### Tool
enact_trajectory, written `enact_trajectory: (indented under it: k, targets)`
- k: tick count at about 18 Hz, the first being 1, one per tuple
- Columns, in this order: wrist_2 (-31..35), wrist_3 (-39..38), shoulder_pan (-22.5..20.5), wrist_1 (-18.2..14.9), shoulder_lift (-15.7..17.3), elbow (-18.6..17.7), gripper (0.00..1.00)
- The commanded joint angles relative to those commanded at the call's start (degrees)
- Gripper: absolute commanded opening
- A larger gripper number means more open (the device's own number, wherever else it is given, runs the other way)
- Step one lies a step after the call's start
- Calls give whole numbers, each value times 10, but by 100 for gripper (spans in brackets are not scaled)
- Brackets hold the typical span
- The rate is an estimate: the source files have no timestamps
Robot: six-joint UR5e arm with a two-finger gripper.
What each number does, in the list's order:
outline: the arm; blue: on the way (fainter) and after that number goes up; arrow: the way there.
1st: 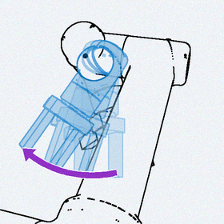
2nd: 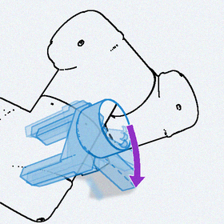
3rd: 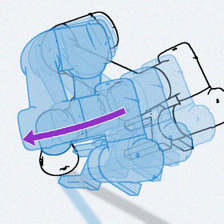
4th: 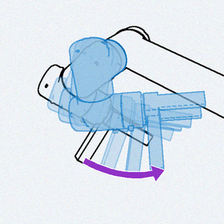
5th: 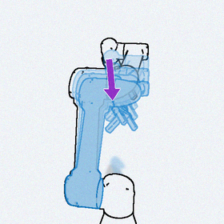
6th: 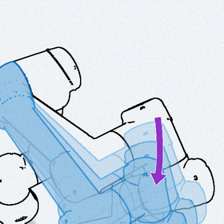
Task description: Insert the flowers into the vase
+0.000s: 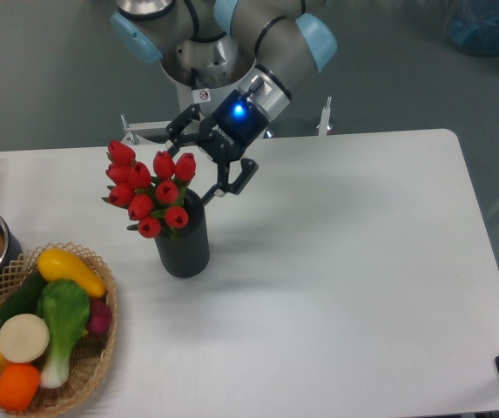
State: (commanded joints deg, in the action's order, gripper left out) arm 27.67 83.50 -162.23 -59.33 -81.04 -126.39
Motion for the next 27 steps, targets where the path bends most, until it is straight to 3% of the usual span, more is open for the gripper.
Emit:
enact_trajectory:
  k: [5, 10, 15, 21, 24, 27]
  targets:
    - [104, 33, -21, -2, 33, 13, 100]
    - [260, 33, -33, -3, 32, 47, 100]
    - [364, 40, -37, -4, 24, 81, 100]
    - [436, 41, -30, -45, -25, 139, 100]
    - [501, 38, -3, -45, -56, 168, 100]
    - [528, 36, 6, -45, -61, 171, 100]
